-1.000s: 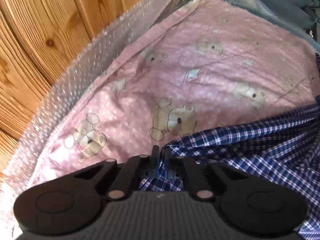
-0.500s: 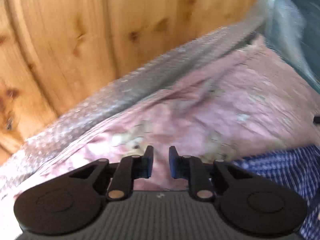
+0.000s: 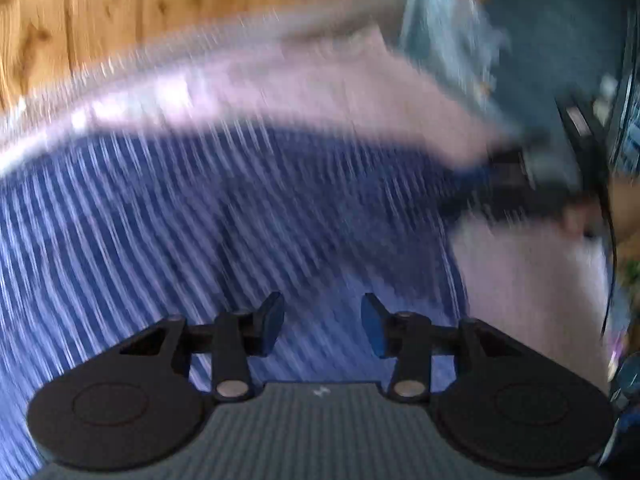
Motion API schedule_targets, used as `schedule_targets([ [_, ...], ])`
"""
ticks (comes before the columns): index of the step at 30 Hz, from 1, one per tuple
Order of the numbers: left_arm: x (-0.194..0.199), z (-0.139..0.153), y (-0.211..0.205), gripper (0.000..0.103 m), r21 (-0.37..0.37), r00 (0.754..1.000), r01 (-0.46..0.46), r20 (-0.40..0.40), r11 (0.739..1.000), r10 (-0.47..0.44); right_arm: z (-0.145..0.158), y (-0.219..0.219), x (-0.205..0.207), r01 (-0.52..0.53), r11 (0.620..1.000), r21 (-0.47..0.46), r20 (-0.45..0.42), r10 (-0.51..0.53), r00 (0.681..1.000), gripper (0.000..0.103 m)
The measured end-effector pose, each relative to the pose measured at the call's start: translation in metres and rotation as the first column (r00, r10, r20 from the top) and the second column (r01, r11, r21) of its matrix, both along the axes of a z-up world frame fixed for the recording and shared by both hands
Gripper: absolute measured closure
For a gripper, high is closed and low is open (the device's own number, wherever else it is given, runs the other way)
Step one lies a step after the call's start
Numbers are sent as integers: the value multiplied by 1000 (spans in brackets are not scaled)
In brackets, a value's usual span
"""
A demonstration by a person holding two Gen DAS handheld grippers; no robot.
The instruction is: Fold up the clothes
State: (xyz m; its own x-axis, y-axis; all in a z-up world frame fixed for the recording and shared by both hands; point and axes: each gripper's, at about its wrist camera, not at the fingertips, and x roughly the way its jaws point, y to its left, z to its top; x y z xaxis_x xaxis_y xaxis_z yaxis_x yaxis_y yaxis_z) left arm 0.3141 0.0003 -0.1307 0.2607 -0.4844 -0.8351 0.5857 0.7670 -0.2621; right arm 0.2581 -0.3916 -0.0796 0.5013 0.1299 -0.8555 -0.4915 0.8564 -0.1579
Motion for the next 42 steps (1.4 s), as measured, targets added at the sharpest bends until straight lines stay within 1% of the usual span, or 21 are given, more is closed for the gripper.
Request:
schedule_targets([
  [1, -17, -8, 4, 61, 15, 999, -33, -31, 999, 34, 0, -11, 1, 63, 998, 2, -15, -63, 998, 50],
  [4, -63, -14, 32, 60, 8, 977, -184, -103, 983, 184, 2, -39, 3, 233, 972, -13, -47, -234, 971, 53],
  [6, -91, -9, 56, 60, 13, 954, -267, -137, 964, 267, 10, -34, -6, 255, 963, -85, 3, -256, 967, 54],
  [7, -107, -7, 68, 59, 26, 945, -300, -129, 954, 301, 19, -27, -11, 261, 964, -54, 22, -260, 965, 59],
  [10, -151, -4, 107, 55, 79, 911, -397, -88, 914, 403, 41, 18, -28, 170, 974, 151, 48, -179, 983, 61],
  [12, -176, -13, 135, 57, 143, 867, -478, -77, 866, 492, 43, 58, -39, 41, 972, 230, 59, -56, 997, 63],
  [13, -189, -14, 147, 70, 146, 852, -506, -69, 850, 519, 36, 76, -43, -17, 971, 239, 45, 6, 999, 64],
  [16, -224, -13, 169, 77, 188, 813, -556, -80, 809, 577, 6, 96, -59, -134, 977, 165, -58, 145, 988, 76],
  [20, -265, -4, 180, 75, 331, 757, -612, -18, 718, 653, 8, 50, -84, -100, 995, 17, -60, 100, 993, 73],
  [22, -285, 6, 176, 64, 374, 721, -652, 37, 659, 692, 15, 31, -100, -84, 996, -22, -37, 83, 996, 74],
  [23, -295, 10, 174, 50, 380, 703, -673, 61, 635, 708, 23, 22, -109, -75, 997, 19, -38, 76, 996, 74],
  [25, -317, 15, 171, 35, 381, 667, -713, 108, 589, 737, 35, 9, -132, -71, 990, 119, -68, 79, 995, 71],
  [26, -325, 14, 171, 35, 384, 656, -722, 113, 576, 747, 41, 5, -145, -74, 983, 168, -91, 90, 992, 65],
  [29, -336, 2, 172, 36, 356, 672, -711, 91, 606, 735, 44, 10, -188, -93, 973, 213, -162, 129, 978, 54],
  [30, -336, -2, 173, 39, 354, 693, -693, 89, 628, 715, 40, 11, -205, -94, 974, 207, -179, 132, 975, 55],
  [31, -336, -6, 173, 73, 355, 716, -672, 87, 650, 693, 34, 11, -223, -91, 977, 191, -191, 128, 973, 66],
  [32, -335, -9, 178, 97, 341, 713, -676, 80, 653, 697, 27, 8, -240, -82, 982, 171, -191, 115, 975, 96],
  [36, -362, -8, 231, 102, 186, 519, -840, 6, 509, 855, 30, -18, -276, 129, 984, 122, -153, -110, 982, 103],
  [37, -371, -10, 245, 101, 158, 492, -857, -36, 491, 870, 31, -21, -283, 164, 983, 76, -143, -152, 978, 103],
  [41, -383, -15, 264, 95, 83, 451, -881, -139, 465, 881, 35, -26, -298, 208, 978, -14, -131, -208, 969, 103],
  [42, -384, -10, 266, 94, 63, 463, -879, -130, 473, 877, 41, -24, -301, 221, 974, -47, -101, -224, 969, 103],
])
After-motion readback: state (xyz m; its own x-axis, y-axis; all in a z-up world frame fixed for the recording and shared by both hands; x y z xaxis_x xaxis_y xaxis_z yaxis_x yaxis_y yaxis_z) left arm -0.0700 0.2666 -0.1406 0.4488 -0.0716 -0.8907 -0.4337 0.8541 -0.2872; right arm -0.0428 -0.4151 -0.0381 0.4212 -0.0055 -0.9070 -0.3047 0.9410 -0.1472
